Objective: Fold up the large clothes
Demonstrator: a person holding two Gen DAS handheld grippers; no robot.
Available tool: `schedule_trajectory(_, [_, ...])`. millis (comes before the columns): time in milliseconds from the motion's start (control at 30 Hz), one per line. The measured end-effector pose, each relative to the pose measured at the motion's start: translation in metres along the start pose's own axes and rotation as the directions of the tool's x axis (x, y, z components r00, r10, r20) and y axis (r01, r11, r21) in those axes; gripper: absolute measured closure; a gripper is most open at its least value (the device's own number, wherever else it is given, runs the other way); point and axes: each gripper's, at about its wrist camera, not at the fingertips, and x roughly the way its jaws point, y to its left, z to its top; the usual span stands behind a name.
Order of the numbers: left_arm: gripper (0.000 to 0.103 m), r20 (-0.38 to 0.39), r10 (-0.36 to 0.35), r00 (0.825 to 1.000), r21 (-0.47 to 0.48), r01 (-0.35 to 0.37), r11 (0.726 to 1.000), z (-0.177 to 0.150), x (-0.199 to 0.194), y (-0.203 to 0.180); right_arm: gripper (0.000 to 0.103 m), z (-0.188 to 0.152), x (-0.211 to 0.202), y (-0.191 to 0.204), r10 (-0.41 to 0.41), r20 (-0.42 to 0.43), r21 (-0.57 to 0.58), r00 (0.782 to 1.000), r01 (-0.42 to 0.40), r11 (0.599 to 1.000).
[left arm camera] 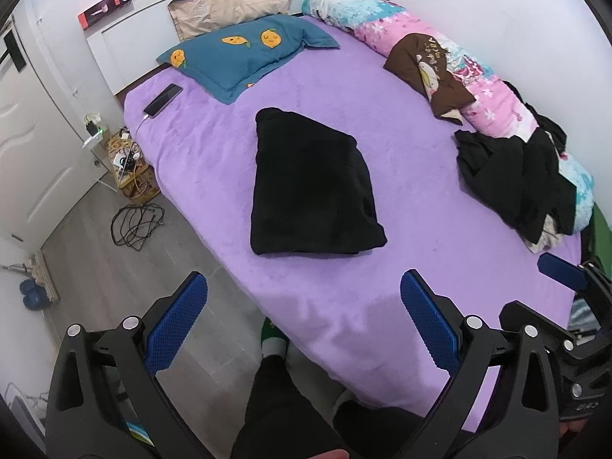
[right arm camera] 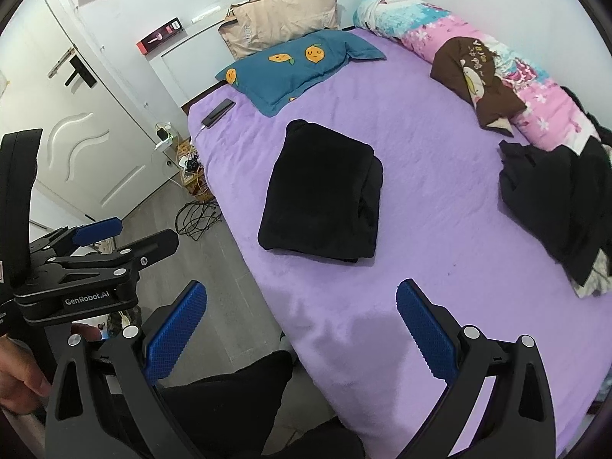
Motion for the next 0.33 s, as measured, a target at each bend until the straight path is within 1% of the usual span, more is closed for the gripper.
schedule_trajectory(167, [0.006, 0.001, 0.000, 1.000, 0.033, 0.000, 0.999, 0.0036, 0.0029, -0.0066, 0.006, 0.0025, 0.0005, 0.0005, 0.003, 0.001, -0.002, 1.000, -0.003, 1.000])
schedule_trajectory(333, [0.006, 0.006, -0.004, 1.000, 0.035, 0.004, 0.999, 0.0073, 0.0040, -0.0077, 0.006, 0.0037, 0.0010, 0.0002, 0.003, 0.004, 0.005, 1.000, -0.003, 1.000])
